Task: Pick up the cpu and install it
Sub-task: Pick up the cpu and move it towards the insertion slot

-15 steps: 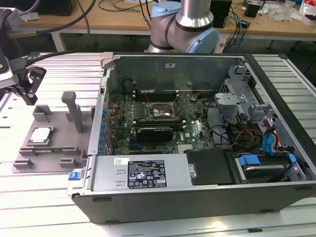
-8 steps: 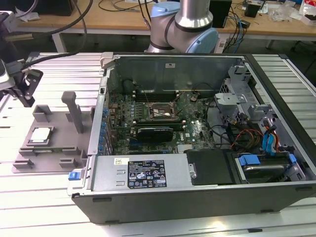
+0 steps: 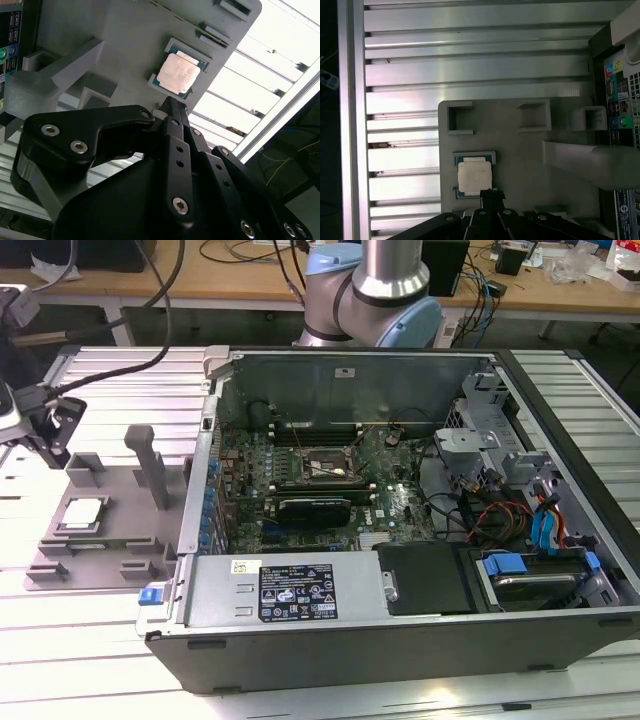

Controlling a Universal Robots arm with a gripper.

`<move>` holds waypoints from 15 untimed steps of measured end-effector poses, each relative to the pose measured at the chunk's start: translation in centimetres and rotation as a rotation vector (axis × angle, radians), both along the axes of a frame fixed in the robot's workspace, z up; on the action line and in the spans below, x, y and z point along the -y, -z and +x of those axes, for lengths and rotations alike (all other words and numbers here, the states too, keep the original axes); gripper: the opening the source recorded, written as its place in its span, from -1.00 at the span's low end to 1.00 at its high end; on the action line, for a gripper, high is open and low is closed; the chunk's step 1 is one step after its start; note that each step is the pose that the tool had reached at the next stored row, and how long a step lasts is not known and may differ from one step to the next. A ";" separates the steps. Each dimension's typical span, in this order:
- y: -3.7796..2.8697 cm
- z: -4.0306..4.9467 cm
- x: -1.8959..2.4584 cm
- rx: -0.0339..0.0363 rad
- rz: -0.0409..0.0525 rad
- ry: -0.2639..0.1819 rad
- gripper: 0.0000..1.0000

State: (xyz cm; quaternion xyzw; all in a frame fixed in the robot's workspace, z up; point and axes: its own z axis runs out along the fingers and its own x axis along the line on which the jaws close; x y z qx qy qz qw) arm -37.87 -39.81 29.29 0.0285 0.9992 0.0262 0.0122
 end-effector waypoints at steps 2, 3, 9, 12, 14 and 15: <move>0.40 -0.11 0.05 0.0000 0.0000 0.000 -0.79; 0.57 -0.15 0.07 0.0000 0.0000 0.000 -0.79; 1.57 -0.28 0.23 0.0001 0.0000 0.000 -0.79; 2.26 -0.36 0.74 0.0000 0.0001 -0.003 -0.79; 2.67 -0.38 1.13 0.0001 0.0000 -0.006 -0.79; 2.99 -0.39 1.33 0.0003 0.0001 -0.007 -0.79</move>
